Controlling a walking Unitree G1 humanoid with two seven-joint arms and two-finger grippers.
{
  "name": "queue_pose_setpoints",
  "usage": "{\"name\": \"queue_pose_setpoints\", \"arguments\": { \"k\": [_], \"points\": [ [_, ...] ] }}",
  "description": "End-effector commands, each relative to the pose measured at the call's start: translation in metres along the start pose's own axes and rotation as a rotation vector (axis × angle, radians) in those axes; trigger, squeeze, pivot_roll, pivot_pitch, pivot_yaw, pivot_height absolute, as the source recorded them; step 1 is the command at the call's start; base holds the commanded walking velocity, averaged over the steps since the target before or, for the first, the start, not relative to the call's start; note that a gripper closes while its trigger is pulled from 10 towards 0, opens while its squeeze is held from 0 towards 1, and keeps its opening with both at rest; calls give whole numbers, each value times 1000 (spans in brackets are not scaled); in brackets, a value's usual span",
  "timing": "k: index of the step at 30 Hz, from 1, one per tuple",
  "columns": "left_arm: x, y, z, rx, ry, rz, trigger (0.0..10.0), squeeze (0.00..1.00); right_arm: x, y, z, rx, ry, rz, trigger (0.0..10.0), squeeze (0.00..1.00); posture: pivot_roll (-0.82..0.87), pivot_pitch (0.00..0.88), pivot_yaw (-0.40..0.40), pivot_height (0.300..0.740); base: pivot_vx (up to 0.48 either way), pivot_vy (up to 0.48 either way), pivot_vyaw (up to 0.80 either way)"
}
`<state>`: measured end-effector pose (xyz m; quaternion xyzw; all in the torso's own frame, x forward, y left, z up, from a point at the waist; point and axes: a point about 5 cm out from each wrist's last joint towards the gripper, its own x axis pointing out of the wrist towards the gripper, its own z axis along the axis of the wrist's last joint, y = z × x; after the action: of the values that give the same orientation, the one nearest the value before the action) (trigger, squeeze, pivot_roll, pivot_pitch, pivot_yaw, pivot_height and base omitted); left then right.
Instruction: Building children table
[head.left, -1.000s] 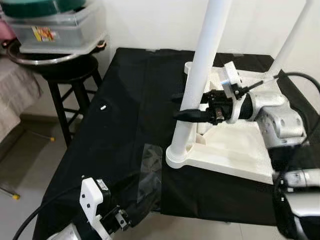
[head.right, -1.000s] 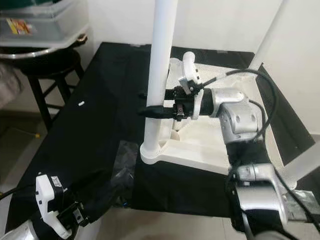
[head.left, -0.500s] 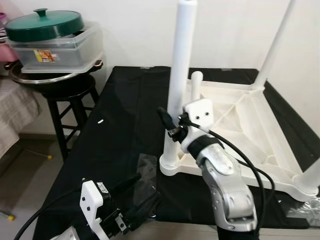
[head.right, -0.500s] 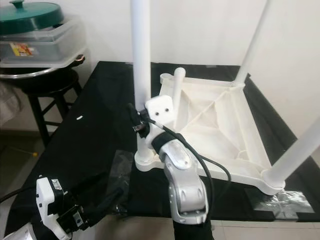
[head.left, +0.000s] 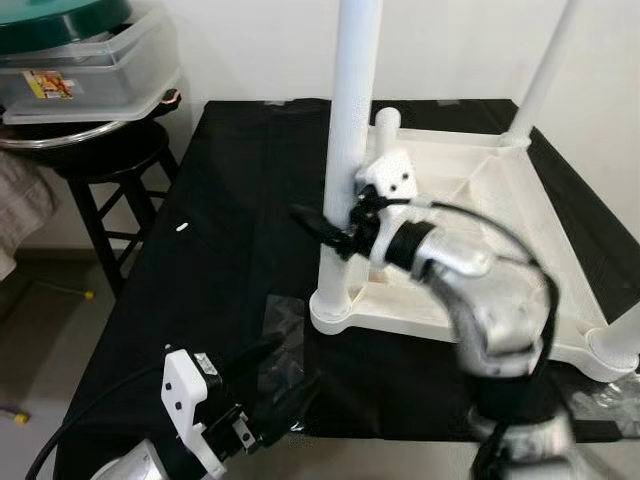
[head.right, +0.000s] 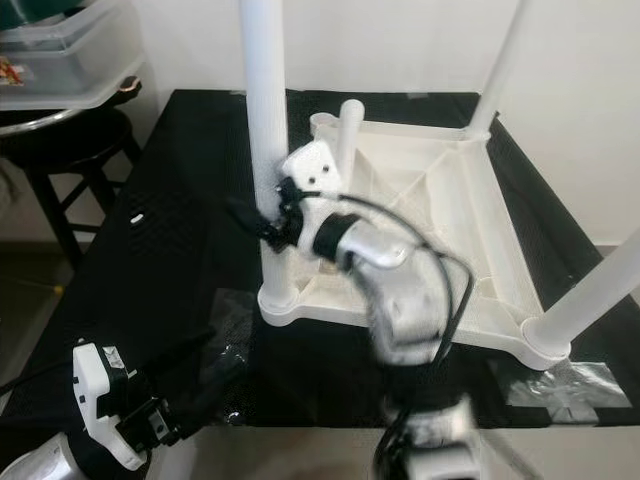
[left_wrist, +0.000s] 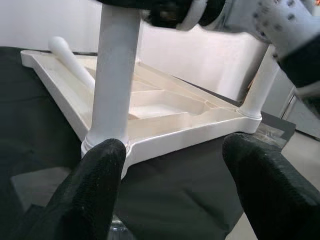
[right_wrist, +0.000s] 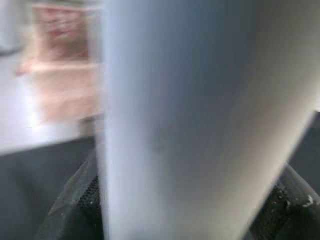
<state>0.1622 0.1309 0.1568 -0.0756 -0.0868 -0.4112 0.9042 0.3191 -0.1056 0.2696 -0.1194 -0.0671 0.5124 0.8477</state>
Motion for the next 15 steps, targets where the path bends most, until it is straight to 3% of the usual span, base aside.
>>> {"name": "queue_pose_setpoints", "arguments": {
  "k": [1, 2, 5, 15],
  "points": [
    [-1, -1, -1, 4, 13, -2, 10000, 0, -5, 0, -7, -17, 27, 178, 10000, 0, 115, 126, -47, 740, 0, 0, 0],
    [-2, -2, -1, 4, 13, -2, 10000, 0, -8, -1, -9, -32, 58, 252, 10000, 0, 115, 126, -47, 740, 0, 0, 0],
    [-2, -2, -1, 4, 15, -3, 10000, 0, -7, -10, -10, -71, 97, 316, 10000, 0, 133, 129, -54, 740, 0, 0, 0],
    [-4, -4, 0, 5, 22, -7, 10000, 0, -2, -38, 9, -51, 31, 438, 10000, 0, 150, 130, -59, 740, 0, 0, 0]
  ]
}}
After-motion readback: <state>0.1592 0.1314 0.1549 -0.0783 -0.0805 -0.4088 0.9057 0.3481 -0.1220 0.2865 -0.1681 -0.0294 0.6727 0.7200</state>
